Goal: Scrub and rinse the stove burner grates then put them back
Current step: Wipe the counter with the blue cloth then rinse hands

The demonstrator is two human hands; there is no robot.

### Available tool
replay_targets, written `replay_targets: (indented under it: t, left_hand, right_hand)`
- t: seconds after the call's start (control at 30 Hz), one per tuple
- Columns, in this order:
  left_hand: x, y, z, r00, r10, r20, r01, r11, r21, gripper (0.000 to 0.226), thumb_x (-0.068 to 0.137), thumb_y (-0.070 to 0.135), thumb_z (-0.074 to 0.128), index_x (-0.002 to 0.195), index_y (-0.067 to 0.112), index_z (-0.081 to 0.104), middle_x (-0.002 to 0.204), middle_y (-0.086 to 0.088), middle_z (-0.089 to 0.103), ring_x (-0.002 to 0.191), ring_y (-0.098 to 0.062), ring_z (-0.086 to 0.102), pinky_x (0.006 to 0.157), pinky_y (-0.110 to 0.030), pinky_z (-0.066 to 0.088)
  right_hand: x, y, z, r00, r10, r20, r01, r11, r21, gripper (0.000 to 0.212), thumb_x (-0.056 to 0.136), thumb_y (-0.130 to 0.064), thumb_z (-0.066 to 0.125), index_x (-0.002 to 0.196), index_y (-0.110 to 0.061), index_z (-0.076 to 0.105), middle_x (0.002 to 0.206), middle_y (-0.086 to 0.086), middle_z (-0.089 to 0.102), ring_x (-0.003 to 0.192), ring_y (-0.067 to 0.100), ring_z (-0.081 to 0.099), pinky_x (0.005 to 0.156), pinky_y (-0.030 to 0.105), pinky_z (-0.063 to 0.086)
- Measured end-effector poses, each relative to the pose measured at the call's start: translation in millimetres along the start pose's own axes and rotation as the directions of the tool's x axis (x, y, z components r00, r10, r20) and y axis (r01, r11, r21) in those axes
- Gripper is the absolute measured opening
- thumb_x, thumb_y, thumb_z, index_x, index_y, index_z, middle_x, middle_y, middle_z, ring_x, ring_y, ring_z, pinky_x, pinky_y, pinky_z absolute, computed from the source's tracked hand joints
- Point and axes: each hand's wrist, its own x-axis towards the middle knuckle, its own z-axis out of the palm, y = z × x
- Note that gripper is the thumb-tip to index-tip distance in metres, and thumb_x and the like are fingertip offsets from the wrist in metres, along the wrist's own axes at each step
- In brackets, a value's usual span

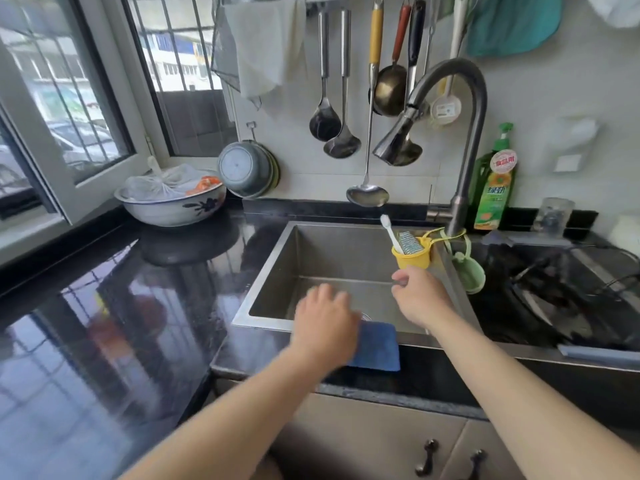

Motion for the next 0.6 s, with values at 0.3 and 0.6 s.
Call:
replay_targets:
  t: [0.3,0.6]
  left_hand:
    - [-11.3,-6.2,36.0,0.948,0.131,0.290,-0.151,0.987,0.046,0.066,0.101,0.068,0.014,0.161,0.041,0.006,0.170,-0.004,0.008,0.156,-0.031,-0.002,0.125,-0.050,-0.003]
    - [-56.1,-190.3,-22.0,0.905,-0.143,0.402,0.004,0.945,0.327,0.105,0.075,0.080,-0.030,0.163,0.032,0.002,0.172,-0.002,-0.005,0.157,-0.032,-0.011,0.125,-0.052,0.002]
  right_hand:
    - [10.2,-11.4,2.7,0.998,-0.058,0.030,0.053,0.986,0.157,0.019,0.095,-0.015,0.056,0.101,-0.020,0.073,0.107,0.001,0.070,0.104,0.024,0.061,0.081,0.028,0.043]
    - [13.3,-78.4,51.2,0.958,-0.207,0.197,0.161,0.960,0.229,0.015,0.093,-0.020,0.059,0.087,-0.024,0.071,0.097,-0.002,0.071,0.096,0.023,0.063,0.082,0.030,0.048]
